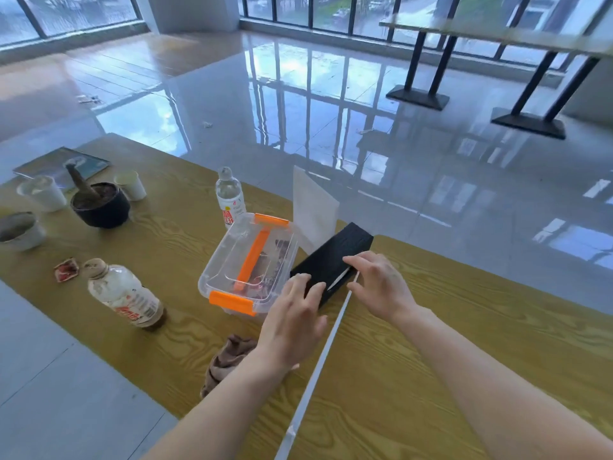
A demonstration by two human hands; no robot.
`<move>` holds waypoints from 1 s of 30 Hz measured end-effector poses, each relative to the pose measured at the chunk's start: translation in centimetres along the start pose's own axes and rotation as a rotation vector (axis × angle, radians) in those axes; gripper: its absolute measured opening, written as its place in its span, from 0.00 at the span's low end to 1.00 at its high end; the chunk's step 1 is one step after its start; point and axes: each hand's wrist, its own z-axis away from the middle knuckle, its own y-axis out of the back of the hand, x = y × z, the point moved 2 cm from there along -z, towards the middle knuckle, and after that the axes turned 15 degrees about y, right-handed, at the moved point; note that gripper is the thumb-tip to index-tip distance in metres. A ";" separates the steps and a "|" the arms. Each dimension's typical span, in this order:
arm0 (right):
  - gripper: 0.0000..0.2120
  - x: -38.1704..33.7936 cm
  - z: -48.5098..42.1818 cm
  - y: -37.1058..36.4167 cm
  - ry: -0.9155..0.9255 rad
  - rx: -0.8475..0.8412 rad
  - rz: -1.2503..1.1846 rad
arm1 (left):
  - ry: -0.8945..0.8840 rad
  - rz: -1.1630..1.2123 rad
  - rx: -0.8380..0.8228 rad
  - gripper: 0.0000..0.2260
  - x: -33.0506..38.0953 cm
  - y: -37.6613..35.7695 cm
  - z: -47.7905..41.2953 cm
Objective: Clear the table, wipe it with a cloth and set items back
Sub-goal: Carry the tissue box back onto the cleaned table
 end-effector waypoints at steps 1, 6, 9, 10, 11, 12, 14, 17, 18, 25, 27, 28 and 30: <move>0.27 1.0 -0.6 0.4 0.005 -0.012 0.008 | 0.018 -0.016 -0.010 0.27 0.9 -0.3 -1.0; 0.34 5.7 -3.9 1.2 0.019 -0.100 0.037 | 0.148 -0.206 -0.051 0.35 3.8 -2.0 -6.3; 0.40 7.9 -5.7 0.8 0.031 -0.194 0.061 | 0.224 -0.260 -0.089 0.34 4.4 -3.2 -8.4; 0.42 8.5 -6.2 0.6 0.037 -0.220 0.062 | 0.252 -0.277 -0.100 0.34 4.4 -3.6 -9.0; 0.43 9.0 -6.6 0.4 0.043 -0.241 0.062 | 0.276 -0.296 -0.116 0.35 4.2 -3.9 -9.5; 0.45 9.5 -7.1 0.3 0.048 -0.259 0.060 | 0.293 -0.317 -0.135 0.35 4.2 -4.2 -9.8; 0.47 10.3 -7.8 0.1 0.058 -0.302 0.042 | 0.315 -0.352 -0.172 0.37 4.2 -4.6 -10.3; 0.50 11.4 -8.7 -0.2 0.094 -0.403 -0.006 | 0.331 -0.328 -0.169 0.34 4.1 -4.7 -10.6; 0.50 11.7 -8.9 -0.3 0.108 -0.426 -0.024 | 0.328 -0.317 -0.164 0.34 4.0 -4.7 -10.6; 0.41 12.8 -9.2 -0.3 0.197 -0.383 -0.048 | 0.306 -0.173 -0.089 0.33 3.3 -4.7 -9.8; 0.37 12.8 -8.8 0.3 0.200 -0.375 -0.057 | 0.276 -0.143 -0.066 0.33 3.2 -4.6 -9.5; 0.35 12.8 -8.5 0.6 0.203 -0.370 -0.071 | 0.257 -0.127 -0.061 0.33 3.1 -4.5 -9.3; 0.30 12.7 -7.5 1.4 0.216 -0.359 -0.097 | 0.211 -0.087 -0.061 0.34 3.0 -4.2 -8.9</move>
